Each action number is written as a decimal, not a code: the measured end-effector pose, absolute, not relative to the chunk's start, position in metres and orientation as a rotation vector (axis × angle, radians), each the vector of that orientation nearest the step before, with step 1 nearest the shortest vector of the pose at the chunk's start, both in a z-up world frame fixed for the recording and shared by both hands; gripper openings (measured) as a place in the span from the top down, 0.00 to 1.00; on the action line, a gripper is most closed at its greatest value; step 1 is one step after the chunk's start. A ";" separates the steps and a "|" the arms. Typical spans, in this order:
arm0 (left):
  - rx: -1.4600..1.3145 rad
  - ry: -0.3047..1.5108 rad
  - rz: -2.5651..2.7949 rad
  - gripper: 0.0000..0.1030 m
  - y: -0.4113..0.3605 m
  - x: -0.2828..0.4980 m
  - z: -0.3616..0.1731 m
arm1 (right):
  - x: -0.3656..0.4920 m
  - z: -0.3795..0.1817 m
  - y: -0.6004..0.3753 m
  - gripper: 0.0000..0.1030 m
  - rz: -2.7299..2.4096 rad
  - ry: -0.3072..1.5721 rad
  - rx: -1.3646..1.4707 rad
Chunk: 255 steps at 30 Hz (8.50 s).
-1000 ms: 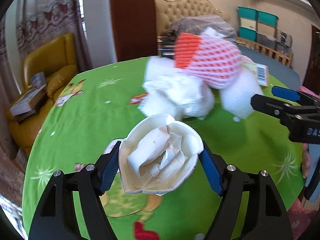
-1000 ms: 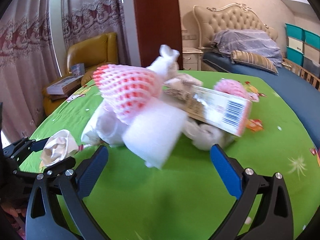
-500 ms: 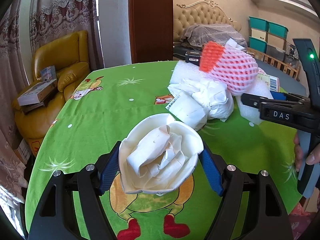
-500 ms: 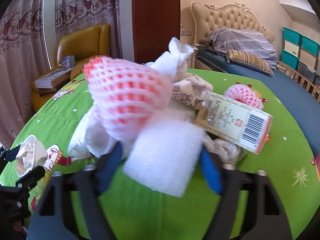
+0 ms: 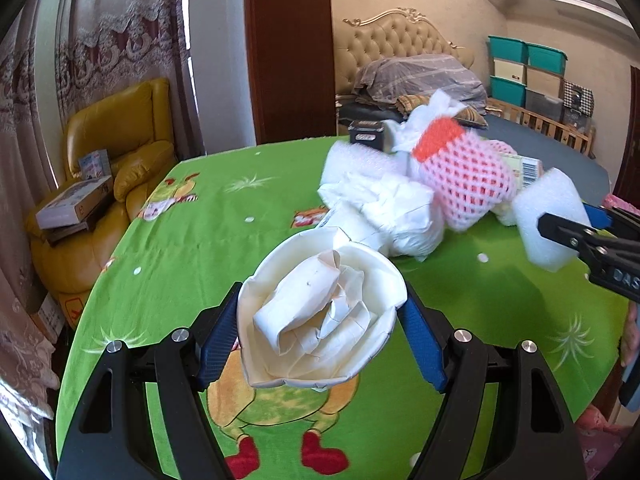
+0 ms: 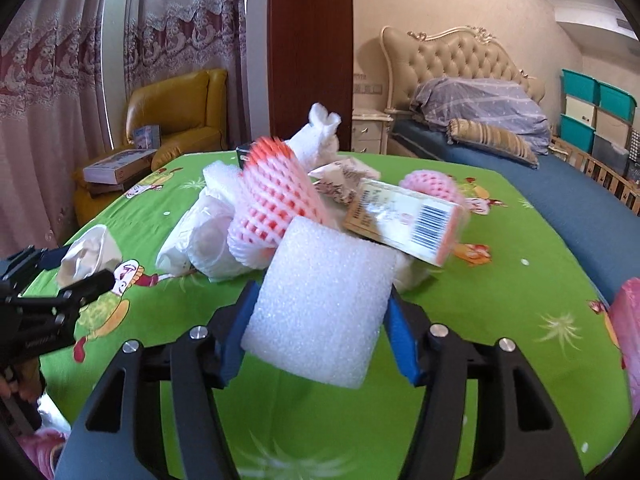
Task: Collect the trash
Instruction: 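Grasp the white foam block with the right tool while the left tool holds the paper, then carry both items to the pink wastebasket and open both tools to drop them, then move both tools back over the trash pile on the table, then grasp the red-and-white foam net with the right tool while the left grasps a white paper packet, then carry both items to the wastebasket and open both tools to drop them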
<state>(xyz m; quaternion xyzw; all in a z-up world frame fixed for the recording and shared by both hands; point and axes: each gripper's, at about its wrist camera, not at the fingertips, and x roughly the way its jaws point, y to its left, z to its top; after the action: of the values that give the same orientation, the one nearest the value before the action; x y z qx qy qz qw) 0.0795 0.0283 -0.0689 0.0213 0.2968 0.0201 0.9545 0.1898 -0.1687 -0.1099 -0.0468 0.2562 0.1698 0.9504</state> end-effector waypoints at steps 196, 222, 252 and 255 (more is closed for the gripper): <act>0.014 0.546 -0.015 0.60 -0.009 0.118 -0.041 | 0.177 -0.101 -0.212 0.64 0.358 0.511 -0.024; 0.141 0.421 -0.209 0.60 -0.111 0.101 -0.019 | 0.148 -0.076 -0.300 0.64 0.187 0.398 0.020; 0.275 0.385 -0.701 0.60 -0.344 0.139 -0.010 | 0.111 -0.077 -0.491 0.64 -0.247 0.334 0.060; 0.270 0.401 -0.772 0.60 -0.373 0.148 -0.011 | 0.111 -0.081 -0.516 0.64 -0.290 0.339 0.062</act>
<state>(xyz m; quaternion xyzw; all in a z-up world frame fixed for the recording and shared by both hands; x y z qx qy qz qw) 0.1478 -0.3730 -0.0112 0.1305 0.1935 -0.3730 0.8980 0.1110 -0.5160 -0.0812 0.0309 0.1679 -0.1438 0.9748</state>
